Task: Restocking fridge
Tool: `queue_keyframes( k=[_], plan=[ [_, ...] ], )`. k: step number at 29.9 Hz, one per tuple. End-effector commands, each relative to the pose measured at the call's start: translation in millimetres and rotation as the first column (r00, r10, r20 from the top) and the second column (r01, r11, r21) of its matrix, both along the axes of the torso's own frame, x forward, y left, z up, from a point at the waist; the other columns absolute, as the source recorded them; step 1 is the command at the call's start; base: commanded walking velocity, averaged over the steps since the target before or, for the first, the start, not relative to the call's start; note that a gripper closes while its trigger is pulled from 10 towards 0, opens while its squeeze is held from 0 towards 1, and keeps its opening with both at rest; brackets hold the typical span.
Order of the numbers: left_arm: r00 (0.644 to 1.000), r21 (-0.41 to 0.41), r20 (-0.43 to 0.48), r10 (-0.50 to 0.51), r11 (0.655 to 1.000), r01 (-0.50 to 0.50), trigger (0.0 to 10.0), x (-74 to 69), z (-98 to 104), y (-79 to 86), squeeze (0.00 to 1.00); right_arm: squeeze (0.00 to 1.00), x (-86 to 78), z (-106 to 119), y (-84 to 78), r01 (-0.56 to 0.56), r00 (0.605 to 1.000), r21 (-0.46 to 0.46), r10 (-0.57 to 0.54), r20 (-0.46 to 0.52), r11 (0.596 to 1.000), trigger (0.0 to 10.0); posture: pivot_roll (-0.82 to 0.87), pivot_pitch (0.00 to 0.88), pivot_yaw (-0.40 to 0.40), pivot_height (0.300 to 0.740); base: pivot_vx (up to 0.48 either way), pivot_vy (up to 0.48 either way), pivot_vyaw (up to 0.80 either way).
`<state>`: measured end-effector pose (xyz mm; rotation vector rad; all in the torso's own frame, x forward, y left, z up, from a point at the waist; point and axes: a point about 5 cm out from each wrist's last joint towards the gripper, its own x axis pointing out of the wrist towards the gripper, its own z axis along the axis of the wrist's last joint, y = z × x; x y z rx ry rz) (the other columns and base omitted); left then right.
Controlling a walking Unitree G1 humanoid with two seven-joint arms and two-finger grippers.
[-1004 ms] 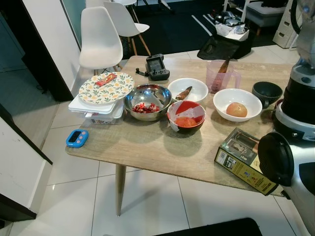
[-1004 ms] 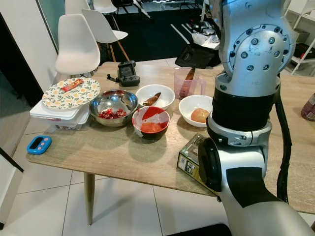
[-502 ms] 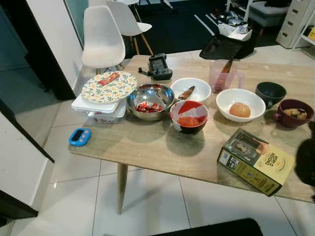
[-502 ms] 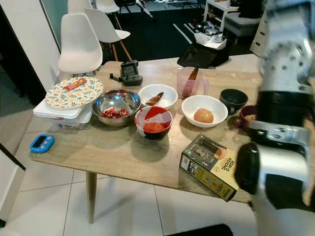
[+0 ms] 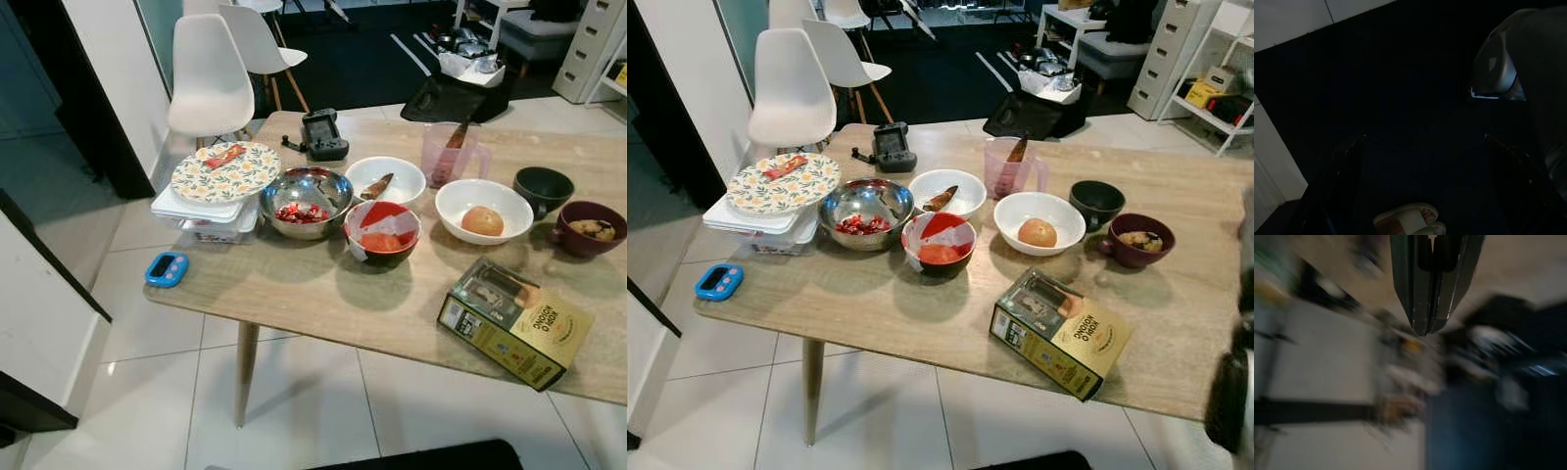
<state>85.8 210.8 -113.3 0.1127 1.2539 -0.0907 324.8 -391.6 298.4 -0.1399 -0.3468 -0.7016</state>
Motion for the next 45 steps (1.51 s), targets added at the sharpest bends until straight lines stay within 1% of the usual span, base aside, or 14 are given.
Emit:
queue_keyframes(
  k=[1,2,4,5,7,9,13,18,27,34,35,36,37,45],
  plan=[
    [1.0,-0.001,-0.003,-0.005,1.0,0.005,10.0,-0.8,-0.5,-1.9,0.0,0.0,-6.0,3.7,-7.3,0.054,0.999,-0.018,-0.054,0.009,0.998,10.0,-0.01,0.0,-0.022,0.74,0.0,0.0,0.0],
    [1.0,-0.002,-0.002,-0.004,1.0,0.004,10.0,-0.7,-0.5,-1.9,0.0,0.06,-11.4,-6.0,-16.3,0.104,0.994,-0.002,-0.104,-0.021,0.995,10.0,-0.01,0.0,-0.024,0.74,0.0,0.0,0.0],
    [1.0,-0.002,-0.002,-0.004,1.0,0.004,10.0,-0.7,-0.5,-1.9,0.0,0.06,-15.2,-12.1,-22.0,0.136,0.99,0.008,-0.136,-0.038,0.991,10.0,-0.01,0.0,-0.024,0.74,0.0,0.0,0.0],
    [1.0,-0.002,-0.002,-0.002,1.0,0.002,10.0,-0.9,-0.5,-1.9,0.0,1.0,-22.9,-23.7,-31.7,0.187,0.981,0.042,-0.184,-0.061,0.982,10.0,-0.01,0.0,-0.023,0.74,0.0,0.0,0.0],
    [1.0,-0.005,-0.006,-0.001,1.0,0.001,10.0,-3.3,-1.1,-2.5,0.0,1.0,-41.9,-46.7,-49.7,0.296,0.951,0.084,-0.286,-0.115,0.952,10.0,-0.01,0.0,-0.02,0.74,0.0,0.0,0.0],
    [1.0,-0.007,-0.01,0.0,1.0,0.0,10.0,-5.7,-1.5,-2.7,0.0,1.0,-53.7,-59.8,-58.5,0.362,0.926,0.088,-0.348,-0.149,0.928,10.0,-0.01,0.0,-0.018,0.74,0.0,0.0,0.0],
    [1.0,-0.006,-0.012,-0.001,1.0,0.001,10.0,-7.4,-1.8,-2.4,0.0,1.0,-61.0,-68.2,-63.1,0.399,0.909,0.084,-0.381,-0.172,0.913,10.0,-0.01,0.003,-0.017,0.74,0.0,0.0,0.0],
    [1.0,-0.003,-0.008,-0.01,1.0,0.01,10.0,-9.4,-1.6,-0.6,0.0,1.0,-80.8,-86.9,-74.4,0.474,0.871,0.115,-0.446,-0.204,0.873,10.0,-0.01,0.011,-0.01,0.74,0.0,0.0,0.0],
    [1.0,-0.004,-0.006,-0.023,1.0,0.023,10.0,-7.9,-1.3,-0.6,0.0,1.0,-81.5,-88.1,-74.1,0.464,0.88,0.13,-0.439,-0.179,0.876,10.0,-0.01,0.013,-0.006,0.74,0.0,0.0,0.0],
    [0.999,-0.005,-0.011,-0.034,0.999,0.033,10.0,-9.8,-1.6,-0.8,0.0,1.0,-78.0,-104.6,-69.3,0.427,0.899,0.215,-0.385,-0.21,0.878,10.0,-0.01,0.027,-0.001,0.74,0.0,0.0,0.0],
    [0.999,-0.004,-0.013,-0.036,0.999,0.035,10.0,-10.8,-1.7,-0.5,0.0,0.59,-77.2,-107.9,-68.4,0.418,0.901,0.222,-0.371,-0.224,0.881,10.0,-0.01,0.032,0.0,0.74,0.0,0.0,0.0],
    [0.999,-0.004,-0.013,-0.036,0.999,0.035,10.0,-10.8,-1.7,-0.5,0.0,0.59,-77.2,-107.9,-68.4,0.418,0.901,0.222,-0.371,-0.224,0.881,10.0,-0.01,0.032,0.0,0.74,0.0,0.0,0.0],
    [0.999,-0.004,-0.014,-0.038,0.999,0.038,10.0,-11.6,-1.8,-0.1,0.0,0.0,-76.8,-109.9,-67.9,0.413,0.902,0.23,-0.363,-0.233,0.881,10.0,-0.01,0.034,0.0,0.74,0.0,0.0,0.0],
    [0.999,-0.006,-0.008,-0.05,0.999,0.049,10.0,-12.5,-1.4,1.4,0.0,0.0,-52.7,-99.7,-51.5,0.25,0.959,0.21,-0.211,-0.191,0.945,10.0,-0.01,0.036,0.002,0.74,0.0,-0.052,0.0]
  ],
)
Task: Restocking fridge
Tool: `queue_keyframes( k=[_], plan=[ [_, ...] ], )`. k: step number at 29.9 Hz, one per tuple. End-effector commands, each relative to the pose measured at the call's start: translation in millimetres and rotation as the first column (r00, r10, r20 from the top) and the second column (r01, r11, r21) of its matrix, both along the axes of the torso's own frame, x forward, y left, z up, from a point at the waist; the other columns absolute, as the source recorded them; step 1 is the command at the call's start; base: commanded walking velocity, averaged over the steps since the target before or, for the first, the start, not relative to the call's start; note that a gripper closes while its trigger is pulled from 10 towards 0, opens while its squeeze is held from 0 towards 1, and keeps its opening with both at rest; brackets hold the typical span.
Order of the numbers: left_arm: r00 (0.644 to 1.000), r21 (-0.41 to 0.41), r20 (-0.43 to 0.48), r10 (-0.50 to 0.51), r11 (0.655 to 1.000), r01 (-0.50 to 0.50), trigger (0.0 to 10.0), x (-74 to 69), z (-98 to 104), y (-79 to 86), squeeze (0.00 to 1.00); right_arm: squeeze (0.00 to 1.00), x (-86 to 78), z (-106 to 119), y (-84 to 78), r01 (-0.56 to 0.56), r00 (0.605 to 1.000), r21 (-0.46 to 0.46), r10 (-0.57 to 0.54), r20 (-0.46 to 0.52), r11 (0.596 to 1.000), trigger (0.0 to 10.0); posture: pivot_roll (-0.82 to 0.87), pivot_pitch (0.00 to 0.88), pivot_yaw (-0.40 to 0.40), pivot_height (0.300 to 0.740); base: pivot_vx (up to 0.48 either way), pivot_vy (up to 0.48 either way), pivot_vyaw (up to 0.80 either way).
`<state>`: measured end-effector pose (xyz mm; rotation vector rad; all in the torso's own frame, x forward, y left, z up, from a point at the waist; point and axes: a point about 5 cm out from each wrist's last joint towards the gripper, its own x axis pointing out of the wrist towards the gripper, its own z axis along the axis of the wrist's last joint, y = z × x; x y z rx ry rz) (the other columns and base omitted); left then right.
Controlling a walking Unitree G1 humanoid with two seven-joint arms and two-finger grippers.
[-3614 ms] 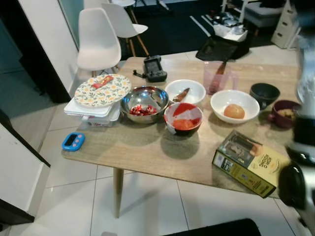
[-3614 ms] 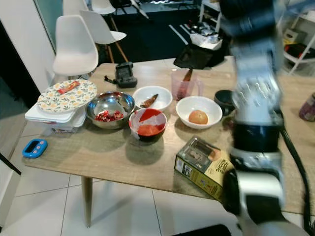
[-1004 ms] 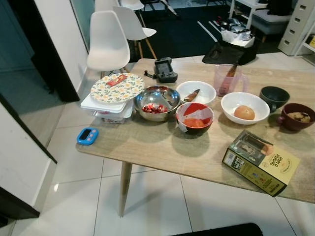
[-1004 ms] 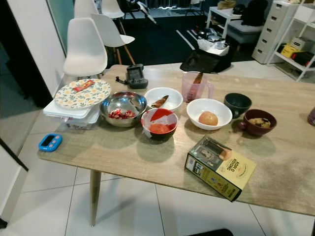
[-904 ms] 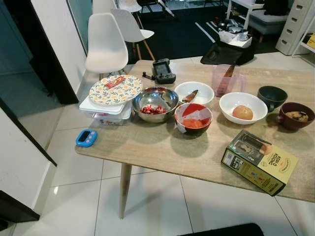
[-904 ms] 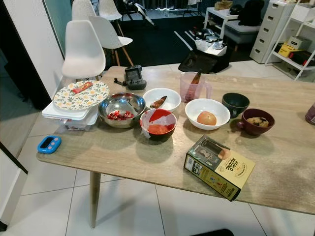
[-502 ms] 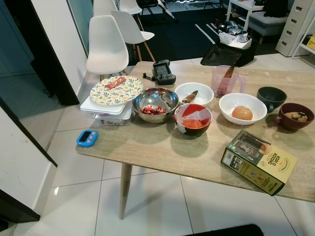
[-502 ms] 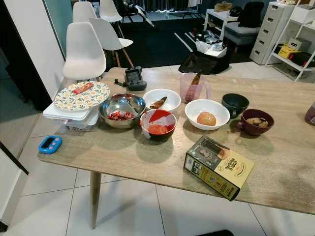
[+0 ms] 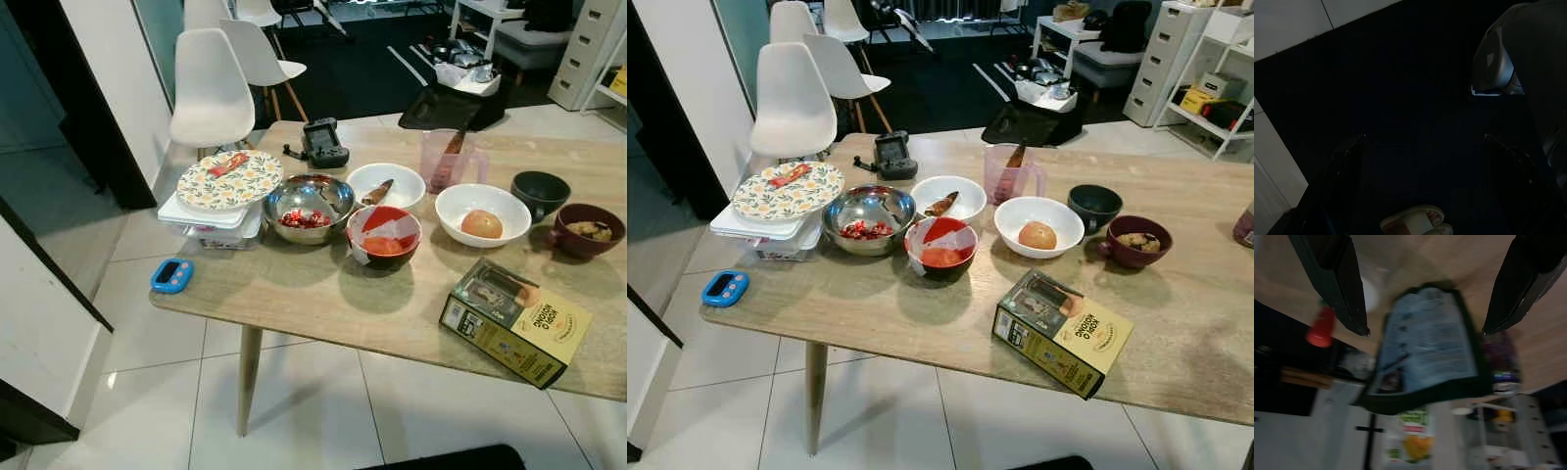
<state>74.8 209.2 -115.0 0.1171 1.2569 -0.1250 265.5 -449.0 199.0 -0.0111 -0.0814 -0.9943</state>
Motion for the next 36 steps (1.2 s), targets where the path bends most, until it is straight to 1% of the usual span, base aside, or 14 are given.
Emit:
queue_keyframes(
  k=[1,4,7,9,10,15,19,21,23,25,27,29,33,36],
  plan=[
    [1.0,0.011,-0.003,-0.027,1.0,0.027,10.0,-1.3,0.4,3.1,0.0,0.0,10.0,3.4,8.2,-0.064,0.998,-0.021,0.065,0.017,0.998,10.0,-0.01,0.036,0.002,0.74,0.0,-0.424,0.0],
    [1.0,0.013,-0.002,-0.03,0.999,0.03,10.0,-0.7,0.6,3.4,0.0,0.0,14.5,8.3,11.4,-0.096,0.994,-0.035,0.098,0.04,0.995,10.0,-0.01,0.033,0.004,0.74,0.0,-0.424,0.0],
    [1.0,0.012,0.0,-0.029,1.0,0.029,10.0,0.2,0.7,3.1,0.0,0.0,19.0,12.6,14.2,-0.115,0.992,-0.046,0.117,0.04,0.992,10.0,-0.01,0.031,0.006,0.74,0.0,-0.424,0.0],
    [1.0,0.011,0.004,-0.029,1.0,0.029,10.0,1.8,1.0,3.0,0.0,0.0,24.6,19.7,17.9,-0.144,0.988,-0.068,0.147,0.049,0.987,10.0,-0.02,0.029,0.007,0.74,0.0,-0.42,0.0],
    [1.0,0.011,0.004,-0.029,1.0,0.029,10.0,1.8,1.0,3.0,0.0,0.0,24.6,19.7,17.9,-0.144,0.988,-0.068,0.147,0.049,0.987,10.0,-0.02,0.029,0.007,0.74,0.0,-0.42,0.0],
    [1.0,0.005,0.018,-0.025,1.0,0.025,10.0,6.1,1.7,2.3,0.0,0.0,32.1,36.0,22.8,-0.178,0.979,-0.119,0.188,0.08,0.977,10.0,-0.02,0.025,0.009,0.74,0.151,-0.409,0.0],
    [1.0,0.005,0.023,-0.001,1.0,0.0,10.0,6.8,1.9,2.9,0.0,0.0,34.8,41.5,25.1,-0.202,0.972,-0.134,0.216,0.098,0.97,10.0,-0.02,0.024,0.009,0.74,0.0,0.0,0.0],
    [1.0,0.006,0.022,0.001,1.0,-0.001,10.0,7.0,1.9,2.9,0.0,0.0,40.4,51.0,30.9,-0.253,0.956,-0.18,0.274,0.107,0.951,10.0,-0.02,0.024,0.009,0.74,0.0,0.0,0.0],
    [1.0,0.006,0.021,-0.001,1.0,0.001,10.0,6.9,1.9,2.8,0.0,0.0,42.4,54.4,33.1,-0.271,0.949,-0.195,0.296,0.112,0.943,10.0,-0.02,0.024,0.009,0.74,0.0,0.0,0.0],
    [1.0,0.007,0.017,-0.004,1.0,0.004,10.0,6.2,1.5,1.8,0.0,0.0,47.5,62.2,39.2,-0.329,0.922,-0.218,0.363,0.135,0.919,10.0,-0.02,0.025,0.009,0.74,0.0,0.0,0.0],
    [1.0,0.006,0.017,-0.006,1.0,0.005,10.0,6.3,1.3,0.9,0.0,0.0,50.0,66.4,42.2,-0.36,0.907,-0.232,0.397,0.14,0.904,10.0,-0.03,0.026,0.007,0.74,0.0,0.0,0.0],
    [1.0,0.006,0.017,-0.006,1.0,0.006,10.0,6.4,1.3,0.7,0.0,0.0,50.3,67.2,42.5,-0.363,0.905,-0.235,0.401,0.14,0.902,10.0,-0.03,0.026,0.007,0.74,0.0,0.0,0.0],
    [0.999,-0.015,0.019,-0.034,0.999,0.035,10.0,8.0,1.3,-3.2,0.0,0.0,51.2,70.4,43.4,-0.36,0.905,-0.242,0.4,0.144,0.901,10.0,-0.03,0.022,0.004,0.74,0.0,-0.461,0.0],
    [0.999,-0.019,0.023,-0.03,0.999,0.03,10.0,8.9,1.3,-4.0,0.0,0.0,52.0,70.0,44.3,-0.364,0.903,-0.241,0.404,0.144,0.9,10.0,-0.03,0.021,0.003,0.74,0.0,-0.466,0.0]
  ],
)
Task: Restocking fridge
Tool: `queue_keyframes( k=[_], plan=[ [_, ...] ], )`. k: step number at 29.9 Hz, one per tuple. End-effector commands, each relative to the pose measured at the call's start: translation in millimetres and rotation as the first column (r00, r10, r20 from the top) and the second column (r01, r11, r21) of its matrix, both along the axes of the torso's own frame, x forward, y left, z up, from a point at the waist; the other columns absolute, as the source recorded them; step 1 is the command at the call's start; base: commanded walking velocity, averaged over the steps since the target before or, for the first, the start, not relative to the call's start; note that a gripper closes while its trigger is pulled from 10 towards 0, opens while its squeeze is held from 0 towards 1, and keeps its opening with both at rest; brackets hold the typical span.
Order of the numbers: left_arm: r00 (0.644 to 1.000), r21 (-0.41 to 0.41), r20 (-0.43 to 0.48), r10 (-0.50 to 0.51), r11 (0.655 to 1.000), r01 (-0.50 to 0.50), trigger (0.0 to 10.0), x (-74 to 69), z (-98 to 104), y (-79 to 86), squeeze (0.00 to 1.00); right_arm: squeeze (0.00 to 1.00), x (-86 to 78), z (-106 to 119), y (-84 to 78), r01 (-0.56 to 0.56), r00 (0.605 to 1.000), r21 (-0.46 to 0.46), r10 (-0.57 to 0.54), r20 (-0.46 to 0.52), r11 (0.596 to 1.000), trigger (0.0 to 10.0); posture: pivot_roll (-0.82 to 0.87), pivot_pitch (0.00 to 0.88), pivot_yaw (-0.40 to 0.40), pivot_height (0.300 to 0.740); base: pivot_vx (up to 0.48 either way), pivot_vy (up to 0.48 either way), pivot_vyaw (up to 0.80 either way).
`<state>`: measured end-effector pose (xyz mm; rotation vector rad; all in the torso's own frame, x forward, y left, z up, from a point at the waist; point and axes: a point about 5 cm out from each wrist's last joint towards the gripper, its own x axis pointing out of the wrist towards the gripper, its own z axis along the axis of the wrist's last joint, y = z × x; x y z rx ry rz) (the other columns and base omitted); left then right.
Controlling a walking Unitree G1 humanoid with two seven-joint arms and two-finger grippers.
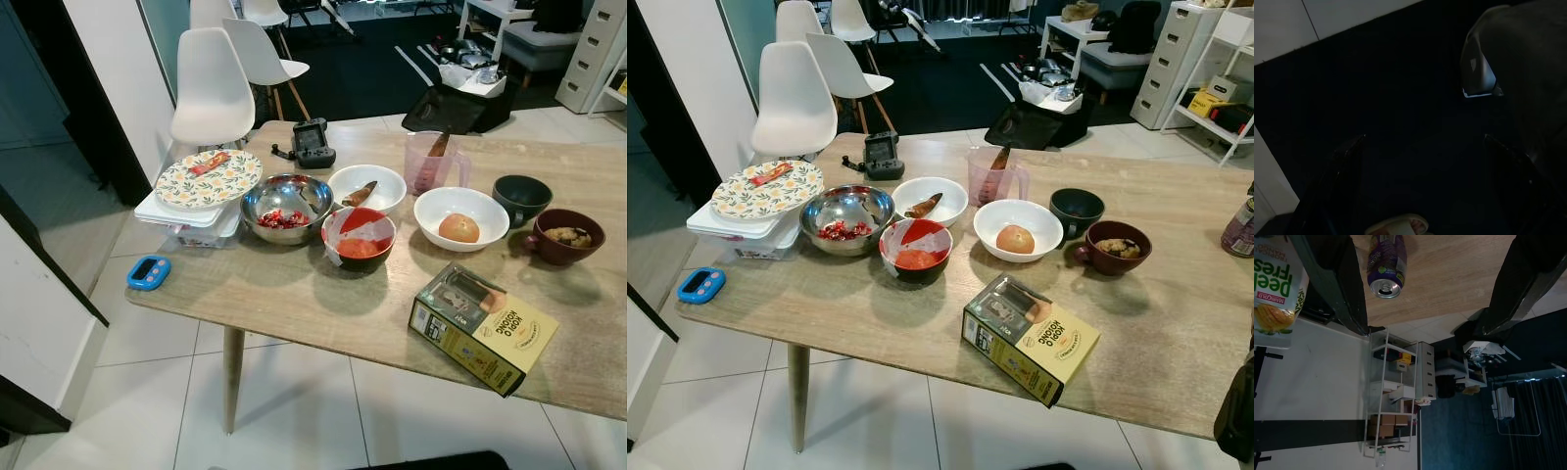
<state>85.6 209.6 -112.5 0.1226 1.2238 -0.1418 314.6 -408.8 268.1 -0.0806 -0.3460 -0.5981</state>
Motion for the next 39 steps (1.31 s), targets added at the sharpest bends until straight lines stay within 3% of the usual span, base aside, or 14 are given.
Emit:
queue_keyframes(
  k=[1,11,18,20,24,27,29,33,34,35,36,39],
  plan=[
    [1.0,-0.012,-0.009,-0.014,1.0,0.014,10.0,-1.9,-1.1,-4.3,0.0,0.0,2.9,0.9,4.0,-0.015,1.0,-0.012,0.015,0.003,1.0,10.0,-0.03,0.021,0.003,0.74,0.0,-0.465,0.0],
    [1.0,-0.017,0.004,0.012,1.0,-0.012,10.0,1.7,-0.4,-4.4,0.0,0.0,7.1,1.4,8.8,-0.047,0.999,0.0,0.047,0.014,0.999,10.0,-0.02,0.009,0.002,0.74,0.0,-0.315,0.0],
    [1.0,-0.02,0.003,0.009,1.0,-0.009,10.0,2.7,-0.3,-4.8,0.0,0.0,8.5,14.5,14.3,-0.172,0.98,-0.012,0.172,0.096,0.985,10.0,-0.03,0.005,0.004,0.74,0.0,0.0,0.0],
    [1.0,-0.023,0.002,0.008,1.0,-0.008,10.0,3.0,-0.4,-5.7,0.0,0.0,9.2,22.0,19.3,-0.28,0.951,-0.046,0.284,0.119,0.959,10.0,-0.03,0.004,0.004,0.74,0.0,0.0,0.0],
    [1.0,-0.029,0.003,0.006,1.0,-0.006,10.0,3.3,-0.5,-7.5,0.0,0.0,8.8,20.5,26.3,-0.459,0.888,-0.127,0.459,-0.031,0.879,10.0,-0.03,0.005,0.002,0.74,0.0,0.0,0.0],
    [1.0,-0.03,0.003,0.005,1.0,-0.005,10.0,3.3,-0.6,-7.8,0.0,0.0,6.0,19.0,27.2,-0.51,0.86,-0.148,0.504,-0.075,0.847,10.0,-0.04,0.006,0.002,0.74,0.0,0.0,0.0],
    [1.0,-0.031,0.001,0.002,1.0,-0.002,10.0,3.2,-0.7,-8.6,0.0,0.0,-4.3,15.4,25.5,-0.592,0.806,-0.181,0.576,-0.138,0.786,10.0,-0.05,0.006,0.003,0.74,0.0,0.0,0.0],
    [1.0,-0.034,0.002,-0.001,0.999,0.002,10.0,3.5,-0.8,-9.7,0.0,0.0,-16.7,13.6,17.5,-0.628,0.778,-0.181,0.61,-0.149,0.757,10.0,-0.05,0.006,0.003,0.74,0.0,0.0,0.0],
    [1.0,-0.036,0.003,-0.003,0.999,0.003,10.0,4.0,-0.8,-10.4,0.0,0.0,-25.3,12.8,15.5,-0.669,0.743,-0.184,0.651,-0.155,0.721,10.0,-0.05,0.006,0.002,0.74,0.0,0.0,0.0],
    [1.0,-0.037,0.005,-0.005,0.999,0.005,10.0,4.9,-0.7,-11.2,0.0,0.0,-39.6,11.4,14.7,-0.742,0.67,-0.182,0.725,-0.16,0.646,10.0,-0.06,0.006,0.002,0.74,0.0,0.0,0.0],
    [1.0,-0.038,0.006,-0.005,0.999,0.005,10.0,5.2,-0.7,-11.4,0.0,0.0,-45.0,10.9,15.0,-0.768,0.64,-0.18,0.752,-0.158,0.615,10.0,-0.06,0.006,0.002,0.74,0.0,0.0,0.0],
    [1.0,-0.038,0.007,-0.005,0.999,0.005,10.0,5.6,-0.6,-11.6,0.0,0.0,-52.8,8.1,12.8,-0.794,0.607,-0.163,0.777,-0.168,0.585,10.0,-0.06,0.005,0.001,0.74,0.0,0.0,0.0]
  ],
)
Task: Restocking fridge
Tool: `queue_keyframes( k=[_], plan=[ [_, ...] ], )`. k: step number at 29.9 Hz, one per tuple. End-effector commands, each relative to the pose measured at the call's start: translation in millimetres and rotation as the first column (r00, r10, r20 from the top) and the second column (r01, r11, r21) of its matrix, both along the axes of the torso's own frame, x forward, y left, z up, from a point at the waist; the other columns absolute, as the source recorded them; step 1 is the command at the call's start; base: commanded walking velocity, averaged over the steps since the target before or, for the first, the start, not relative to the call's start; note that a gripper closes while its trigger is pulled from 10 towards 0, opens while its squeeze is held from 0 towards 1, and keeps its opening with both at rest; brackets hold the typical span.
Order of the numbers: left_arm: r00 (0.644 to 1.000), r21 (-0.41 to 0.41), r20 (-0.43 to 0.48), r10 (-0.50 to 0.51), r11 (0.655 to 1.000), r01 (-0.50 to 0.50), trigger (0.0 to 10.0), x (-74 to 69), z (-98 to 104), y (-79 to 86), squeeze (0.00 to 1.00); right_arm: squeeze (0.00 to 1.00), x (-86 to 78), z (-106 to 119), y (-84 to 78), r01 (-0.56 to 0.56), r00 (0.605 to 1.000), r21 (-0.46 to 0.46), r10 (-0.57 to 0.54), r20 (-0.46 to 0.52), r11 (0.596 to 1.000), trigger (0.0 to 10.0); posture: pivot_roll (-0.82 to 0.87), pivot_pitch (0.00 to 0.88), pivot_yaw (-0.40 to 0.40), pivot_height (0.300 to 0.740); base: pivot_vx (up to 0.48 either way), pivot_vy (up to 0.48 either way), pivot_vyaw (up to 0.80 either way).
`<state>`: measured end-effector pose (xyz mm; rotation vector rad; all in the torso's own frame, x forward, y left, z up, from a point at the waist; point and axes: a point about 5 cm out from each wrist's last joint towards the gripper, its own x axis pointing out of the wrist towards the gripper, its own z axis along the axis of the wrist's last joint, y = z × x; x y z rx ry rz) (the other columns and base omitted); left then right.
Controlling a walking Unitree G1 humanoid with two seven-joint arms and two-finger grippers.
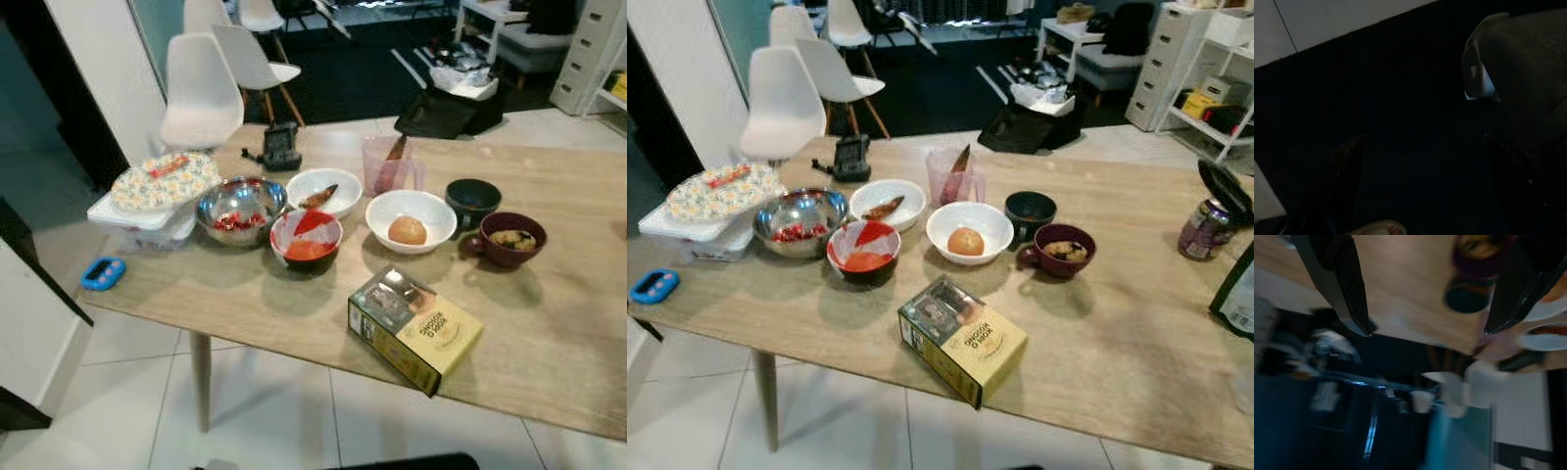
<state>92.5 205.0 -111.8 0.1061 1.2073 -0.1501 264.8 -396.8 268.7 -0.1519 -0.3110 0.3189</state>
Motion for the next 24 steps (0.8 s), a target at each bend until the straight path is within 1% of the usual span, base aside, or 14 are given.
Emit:
queue_keyframes(
  k=[1,2,3,4,6,9,11,17,22,24],
  plan=[
    [1.0,-0.019,-0.009,-0.008,1.0,0.008,10.0,-1.3,-1.4,-7.0,0.0,0.0,-5.9,2.6,-2.9,-0.019,1.0,-0.013,0.019,-0.013,1.0,10.0,-0.07,0.004,0.003,0.74,0.0,0.0,0.0],
    [1.0,-0.019,-0.009,-0.009,1.0,0.009,10.0,-1.1,-1.4,-7.1,0.0,0.0,-9.2,-3.1,-6.2,-0.009,0.999,-0.017,0.008,-0.044,1.0,10.0,-0.07,0.004,0.001,0.74,0.0,0.0,0.0],
    [1.0,-0.019,-0.009,-0.009,1.0,0.009,10.0,-1.1,-1.4,-7.1,0.0,0.0,-9.2,-3.1,-6.2,-0.009,0.999,-0.017,0.008,-0.044,1.0,10.0,-0.07,0.004,0.001,0.74,0.0,0.0,0.0],
    [1.0,-0.018,-0.009,-0.009,1.0,0.009,10.0,-0.7,-1.4,-7.1,0.0,0.0,-17.4,-15.8,-8.6,-0.026,0.995,-0.008,0.025,-0.1,1.0,10.0,-0.07,0.003,0.0,0.74,0.0,0.0,0.0],
    [1.0,-0.018,-0.009,-0.009,1.0,0.009,10.0,-0.4,-1.3,-7.2,0.0,0.0,-24.6,-26.0,-7.8,-0.061,0.989,0.005,0.061,-0.138,0.998,10.0,-0.07,0.003,0.002,0.74,0.0,0.0,-0.31],
    [1.0,-0.018,-0.009,-0.009,1.0,0.009,10.0,-0.2,-1.3,-7.4,0.0,0.0,-27.8,-30.8,-7.1,-0.077,0.985,0.009,0.078,-0.153,0.997,10.0,-0.08,0.001,0.003,0.74,0.0,0.0,-0.66],
    [1.0,-0.02,-0.009,-0.01,1.0,0.01,10.0,0.0,-1.3,-7.7,0.0,0.0,-36.9,-39.5,-6.1,-0.107,0.978,0.035,0.112,-0.176,0.994,10.0,-0.08,0.002,0.003,0.74,0.0,0.0,-0.72],
    [1.0,-0.017,-0.009,-0.011,1.0,0.011,10.0,0.5,-1.2,-7.3,0.0,0.0,-45.5,-47.8,-6.8,-0.119,0.97,0.07,0.131,-0.204,0.99,10.0,-0.08,0.001,0.006,0.74,0.0,0.0,-0.73],
    [1.0,-0.015,-0.007,-0.011,1.0,0.011,10.0,1.1,-1.0,-6.9,0.0,0.0,-46.6,-47.2,-4.5,-0.132,0.969,0.069,0.143,-0.203,0.989,10.0,-0.08,0.001,0.005,0.74,0.0,0.0,-0.74],
    [1.0,-0.014,-0.008,-0.012,1.0,0.012,10.0,1.0,-1.0,-6.8,0.0,0.0,-44.5,-45.4,-2.7,-0.122,0.972,0.059,0.131,-0.196,0.991,10.0,-0.08,0.001,0.005,0.74,0.0,0.0,0.0]
  ],
)
